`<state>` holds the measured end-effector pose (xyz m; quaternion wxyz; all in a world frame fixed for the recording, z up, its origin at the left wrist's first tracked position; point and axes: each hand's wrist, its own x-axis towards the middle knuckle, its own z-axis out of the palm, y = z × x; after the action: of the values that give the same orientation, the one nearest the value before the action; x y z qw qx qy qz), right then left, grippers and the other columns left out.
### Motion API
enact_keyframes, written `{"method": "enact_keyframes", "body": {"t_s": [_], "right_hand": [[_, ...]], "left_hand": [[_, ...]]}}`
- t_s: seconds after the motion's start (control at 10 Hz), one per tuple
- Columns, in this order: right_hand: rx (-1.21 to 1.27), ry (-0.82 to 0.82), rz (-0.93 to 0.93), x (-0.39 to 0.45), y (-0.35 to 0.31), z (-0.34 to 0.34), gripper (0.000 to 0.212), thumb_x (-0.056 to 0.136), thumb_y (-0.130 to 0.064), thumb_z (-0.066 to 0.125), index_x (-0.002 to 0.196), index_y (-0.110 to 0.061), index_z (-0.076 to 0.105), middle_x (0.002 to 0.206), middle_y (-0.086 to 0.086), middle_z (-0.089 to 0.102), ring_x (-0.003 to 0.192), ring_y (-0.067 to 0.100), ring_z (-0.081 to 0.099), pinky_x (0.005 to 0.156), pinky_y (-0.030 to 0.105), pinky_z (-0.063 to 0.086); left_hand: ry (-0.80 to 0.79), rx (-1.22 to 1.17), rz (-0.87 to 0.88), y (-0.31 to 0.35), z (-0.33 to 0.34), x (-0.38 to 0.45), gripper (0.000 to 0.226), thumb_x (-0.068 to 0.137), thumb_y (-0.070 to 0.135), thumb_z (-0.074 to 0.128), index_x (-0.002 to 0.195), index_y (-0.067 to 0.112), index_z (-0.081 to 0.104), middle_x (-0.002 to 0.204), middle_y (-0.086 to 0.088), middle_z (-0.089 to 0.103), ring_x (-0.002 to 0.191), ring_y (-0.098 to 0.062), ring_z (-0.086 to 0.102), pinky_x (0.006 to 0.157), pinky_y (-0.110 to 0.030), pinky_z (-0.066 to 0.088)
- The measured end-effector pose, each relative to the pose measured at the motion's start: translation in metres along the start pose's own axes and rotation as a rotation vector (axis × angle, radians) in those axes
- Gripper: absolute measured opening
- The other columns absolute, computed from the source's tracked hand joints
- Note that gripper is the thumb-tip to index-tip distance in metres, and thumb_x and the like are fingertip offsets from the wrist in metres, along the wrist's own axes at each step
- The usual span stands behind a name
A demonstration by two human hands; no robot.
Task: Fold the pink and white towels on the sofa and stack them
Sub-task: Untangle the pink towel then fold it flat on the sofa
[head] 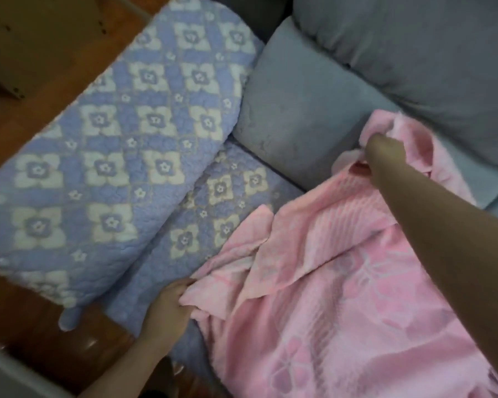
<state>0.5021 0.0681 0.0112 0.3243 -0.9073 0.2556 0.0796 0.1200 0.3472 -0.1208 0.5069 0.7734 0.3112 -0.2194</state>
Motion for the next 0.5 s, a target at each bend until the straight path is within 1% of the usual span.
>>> {"method": "enact_keyframes", "body": {"t_s": [0.1,0.2,0.3,0.4,0.5], "right_hand": [[0.429,-0.092,0.157,-0.031,0.01,-0.071,0.015,0.101,-0.017,0.042,0.089,-0.024,0.048,0.099,0.002,0.059,0.077,0.017,0.062,0.051,0.029,0.058],[0.602,-0.165,0.103,-0.041,-0.028,-0.132,0.017,0.092,-0.005,0.05,0.087,-0.02,0.055,0.085,0.007,0.06,0.081,0.028,0.07,0.048,0.035,0.057],[0.708,-0.117,-0.086,-0.061,-0.11,-0.182,0.022,0.102,-0.026,0.043,0.119,-0.02,0.055,0.082,0.003,0.061,0.063,0.021,0.07,0.053,0.048,0.06],[0.73,-0.144,-0.36,-0.103,-0.2,-0.203,0.022,0.102,-0.028,0.04,0.124,-0.026,0.043,0.08,0.0,0.055,0.064,0.018,0.066,0.056,0.046,0.06],[0.596,-0.196,-0.414,-0.125,-0.257,-0.182,0.039,0.09,-0.027,0.044,0.126,-0.042,0.04,0.098,0.002,0.069,0.072,0.023,0.071,0.059,0.046,0.061]], "left_hand": [[0.143,-0.161,-0.117,0.058,-0.006,-0.048,0.021,0.089,-0.001,0.06,0.087,0.017,0.07,0.061,0.022,0.062,0.09,-0.029,0.066,0.062,-0.016,0.047],[0.16,-0.094,-0.28,0.079,-0.027,-0.086,0.025,0.1,-0.007,0.045,0.114,-0.023,0.058,0.09,-0.03,0.067,0.097,-0.043,0.063,0.085,-0.043,0.046],[0.201,-0.042,-0.263,0.099,-0.09,-0.136,0.033,0.102,0.017,0.056,0.119,-0.011,0.06,0.116,-0.021,0.067,0.106,-0.032,0.063,0.089,-0.032,0.043],[0.398,-0.074,-0.097,0.152,-0.159,-0.16,0.033,0.093,0.037,0.065,0.092,0.005,0.069,0.097,-0.009,0.068,0.102,-0.031,0.065,0.082,-0.034,0.046],[0.561,0.09,-0.01,0.148,-0.222,-0.161,0.027,0.094,0.032,0.064,0.079,0.01,0.065,0.083,-0.01,0.067,0.083,-0.03,0.064,0.067,-0.035,0.046]]}}
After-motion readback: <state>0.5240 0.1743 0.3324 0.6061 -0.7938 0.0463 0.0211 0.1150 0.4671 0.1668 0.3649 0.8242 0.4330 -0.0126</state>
